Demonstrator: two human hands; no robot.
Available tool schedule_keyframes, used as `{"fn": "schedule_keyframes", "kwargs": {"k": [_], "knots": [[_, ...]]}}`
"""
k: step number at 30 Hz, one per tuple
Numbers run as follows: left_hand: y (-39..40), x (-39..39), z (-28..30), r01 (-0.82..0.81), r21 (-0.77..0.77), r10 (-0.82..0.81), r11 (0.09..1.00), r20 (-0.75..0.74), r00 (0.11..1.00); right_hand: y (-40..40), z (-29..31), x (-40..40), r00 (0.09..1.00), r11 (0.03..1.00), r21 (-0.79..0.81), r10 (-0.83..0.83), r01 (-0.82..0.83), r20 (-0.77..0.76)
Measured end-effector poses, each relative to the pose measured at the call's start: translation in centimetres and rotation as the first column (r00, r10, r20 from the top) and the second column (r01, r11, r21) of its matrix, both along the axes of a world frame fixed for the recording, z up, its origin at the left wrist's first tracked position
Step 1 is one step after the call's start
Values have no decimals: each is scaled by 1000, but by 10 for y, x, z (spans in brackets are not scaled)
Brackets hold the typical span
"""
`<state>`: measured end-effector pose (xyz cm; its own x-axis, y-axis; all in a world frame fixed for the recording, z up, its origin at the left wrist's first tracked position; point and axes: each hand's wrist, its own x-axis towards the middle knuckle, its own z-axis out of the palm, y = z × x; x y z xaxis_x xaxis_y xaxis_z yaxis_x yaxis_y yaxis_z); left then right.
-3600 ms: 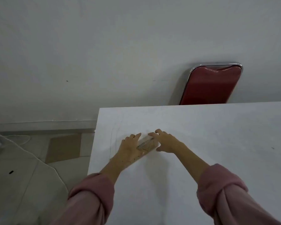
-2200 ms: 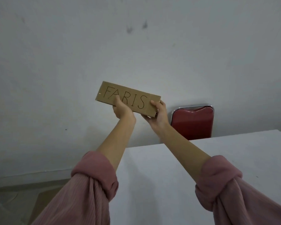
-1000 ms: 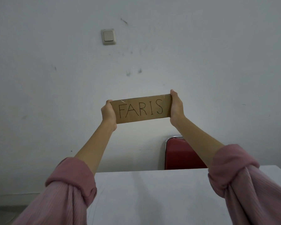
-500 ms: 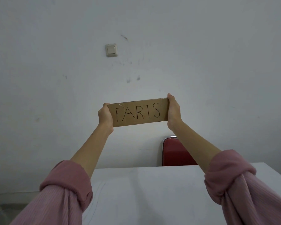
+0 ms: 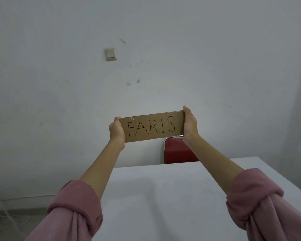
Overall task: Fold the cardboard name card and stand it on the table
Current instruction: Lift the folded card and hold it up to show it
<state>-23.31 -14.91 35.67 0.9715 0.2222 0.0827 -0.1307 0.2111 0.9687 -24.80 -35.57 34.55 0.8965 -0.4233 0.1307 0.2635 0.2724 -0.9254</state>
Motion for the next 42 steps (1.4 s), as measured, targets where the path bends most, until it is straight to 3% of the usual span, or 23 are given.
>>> {"fn": "schedule_keyframes", "kwargs": {"k": [14, 24, 33, 42], "knots": [[-145, -36, 1, 11, 5, -11, 1000, 21, 1000, -143, 2, -44, 1000, 1000, -9, 6, -6, 21], [-287, -54, -32, -22, -3, 22, 1000, -12, 1000, -285, -23, -64, 998, 997, -51, 57, -59, -40], [-385, -62, -43, 22, 54, -18, 998, -73, 997, -378, -42, -73, 991, 997, -33, -80, 77, -106], [-422, -58, -68, 186, 32, -184, 982, -65, 981, -415, -75, -76, 966, 979, 23, -196, 203, -169]]}}
